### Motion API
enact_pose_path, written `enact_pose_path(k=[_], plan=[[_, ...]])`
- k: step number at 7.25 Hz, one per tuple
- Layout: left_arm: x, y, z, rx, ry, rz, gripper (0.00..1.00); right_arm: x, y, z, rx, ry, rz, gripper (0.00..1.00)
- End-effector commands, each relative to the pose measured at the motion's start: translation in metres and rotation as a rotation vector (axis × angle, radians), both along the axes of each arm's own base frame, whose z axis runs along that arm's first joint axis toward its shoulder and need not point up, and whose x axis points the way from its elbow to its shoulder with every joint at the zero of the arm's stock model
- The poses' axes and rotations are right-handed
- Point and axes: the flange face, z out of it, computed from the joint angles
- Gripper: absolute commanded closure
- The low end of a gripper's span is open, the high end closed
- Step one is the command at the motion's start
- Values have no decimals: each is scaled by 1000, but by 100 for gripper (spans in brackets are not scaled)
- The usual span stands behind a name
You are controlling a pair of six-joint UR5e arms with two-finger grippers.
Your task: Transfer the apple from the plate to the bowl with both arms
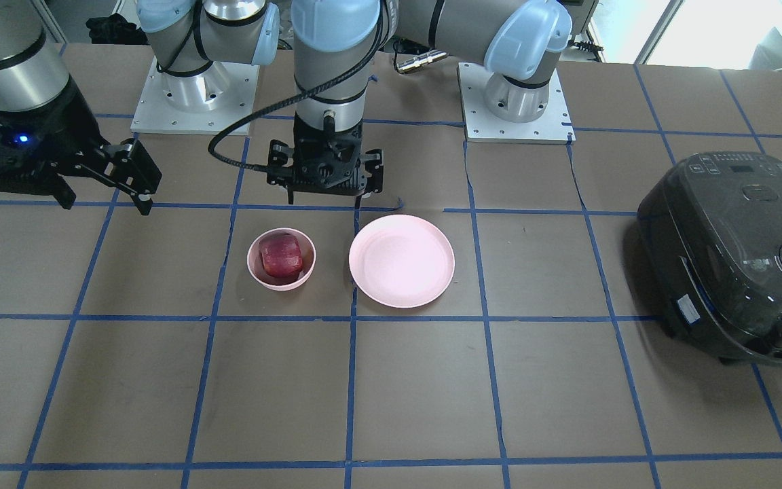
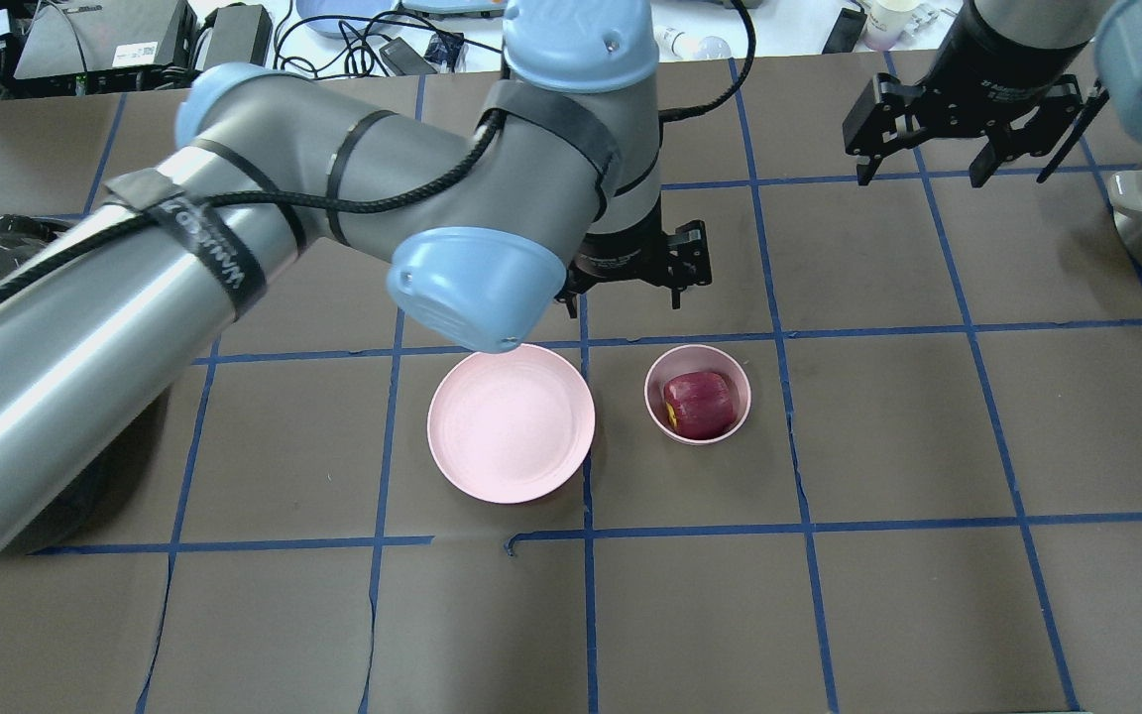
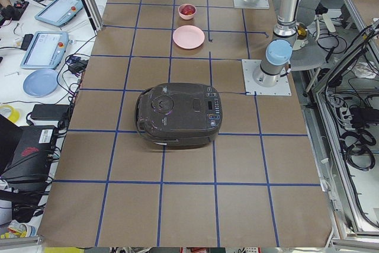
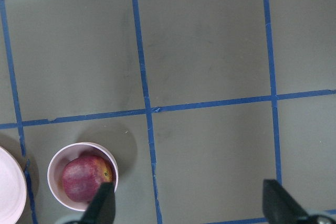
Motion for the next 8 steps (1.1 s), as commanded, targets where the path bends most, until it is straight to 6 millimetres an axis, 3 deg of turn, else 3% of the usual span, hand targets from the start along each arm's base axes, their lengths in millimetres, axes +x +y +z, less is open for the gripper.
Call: enact_pose_path(k=[1, 3, 5, 6, 8], plan=[[74, 15, 62, 7, -18, -91, 0, 25, 10, 3, -4, 3, 45, 0], [150, 4, 90, -4, -39, -28, 0, 30, 13, 0, 19, 2, 56, 0], [197, -4, 102, -39, -72, -18, 0, 32, 11, -10, 43, -4, 70, 0], [240, -19, 102, -43, -102, 31, 0, 32, 14, -7, 37, -3, 72, 0], [249, -22, 104, -47, -102, 56, 0, 31, 18, -5, 47, 0, 72, 0]])
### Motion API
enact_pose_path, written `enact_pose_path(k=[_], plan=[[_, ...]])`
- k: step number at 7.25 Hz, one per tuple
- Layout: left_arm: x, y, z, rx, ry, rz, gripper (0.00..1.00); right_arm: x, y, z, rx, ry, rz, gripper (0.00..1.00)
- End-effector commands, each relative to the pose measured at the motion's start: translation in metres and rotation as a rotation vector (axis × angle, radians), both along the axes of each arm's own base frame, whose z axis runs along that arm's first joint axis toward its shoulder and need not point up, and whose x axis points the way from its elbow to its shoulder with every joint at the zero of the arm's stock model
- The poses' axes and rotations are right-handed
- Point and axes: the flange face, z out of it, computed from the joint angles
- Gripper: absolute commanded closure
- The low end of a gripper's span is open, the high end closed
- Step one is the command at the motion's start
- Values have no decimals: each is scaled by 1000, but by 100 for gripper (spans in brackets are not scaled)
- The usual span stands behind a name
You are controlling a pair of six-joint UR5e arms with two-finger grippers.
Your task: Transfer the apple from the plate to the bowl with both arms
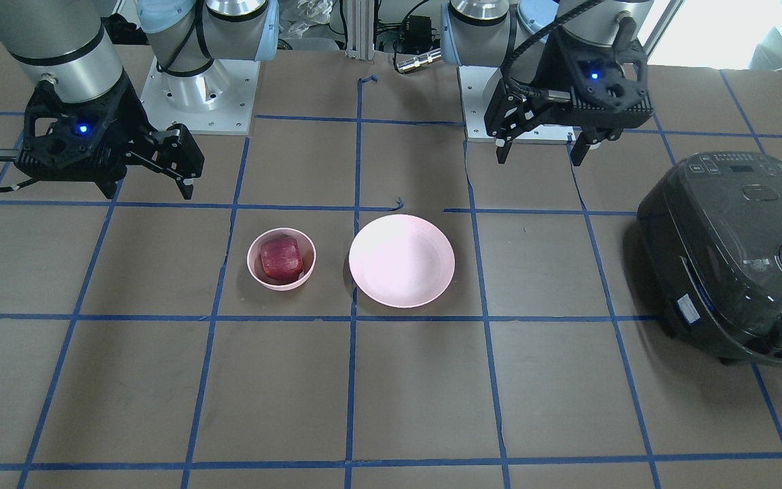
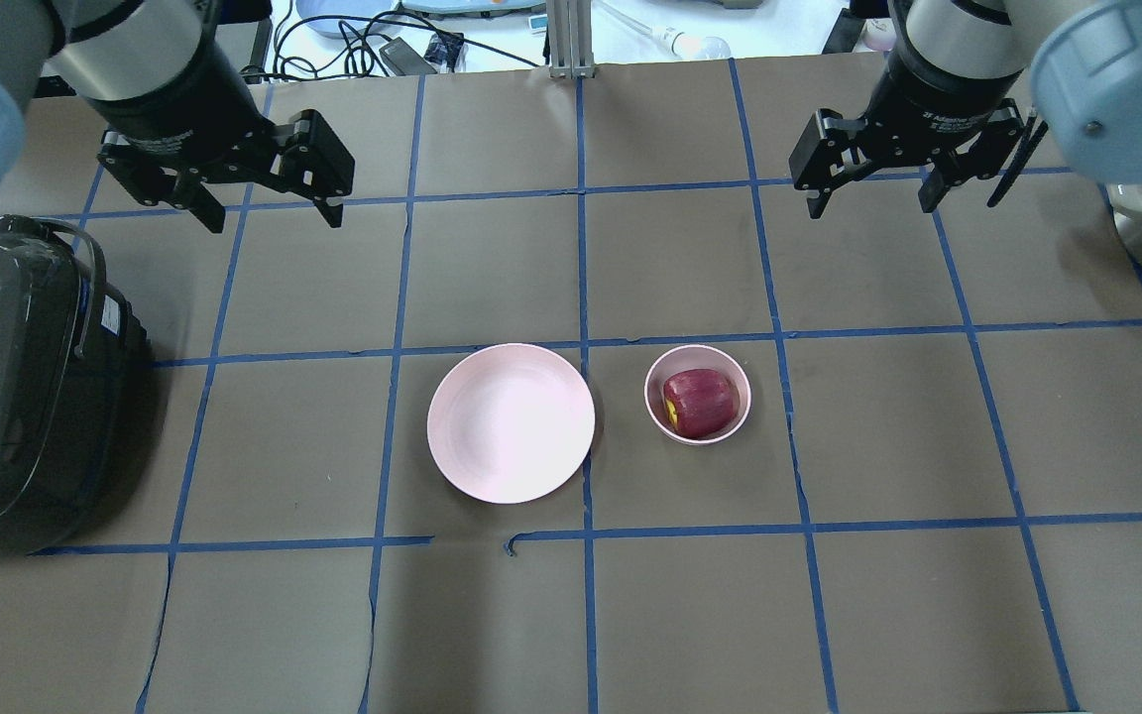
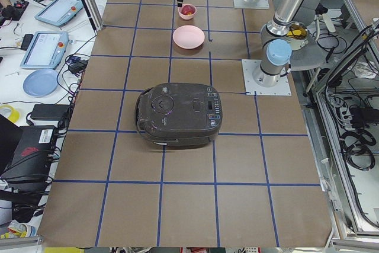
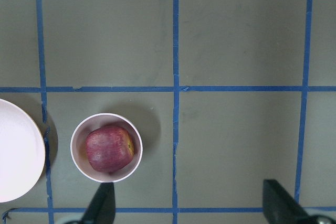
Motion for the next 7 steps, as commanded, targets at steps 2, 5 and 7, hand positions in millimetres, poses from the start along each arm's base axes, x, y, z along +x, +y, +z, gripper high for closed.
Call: enact_pose_path(k=[2, 5, 7], plan=[[8, 1, 1, -6, -2, 11, 0, -1, 16, 13, 12, 6, -1, 0], [7, 1, 2, -6, 2, 6, 0, -1, 19, 12, 20, 6, 1, 0], [7, 1, 2, -6, 3, 4, 0, -1, 18, 11, 20, 5, 1, 0]])
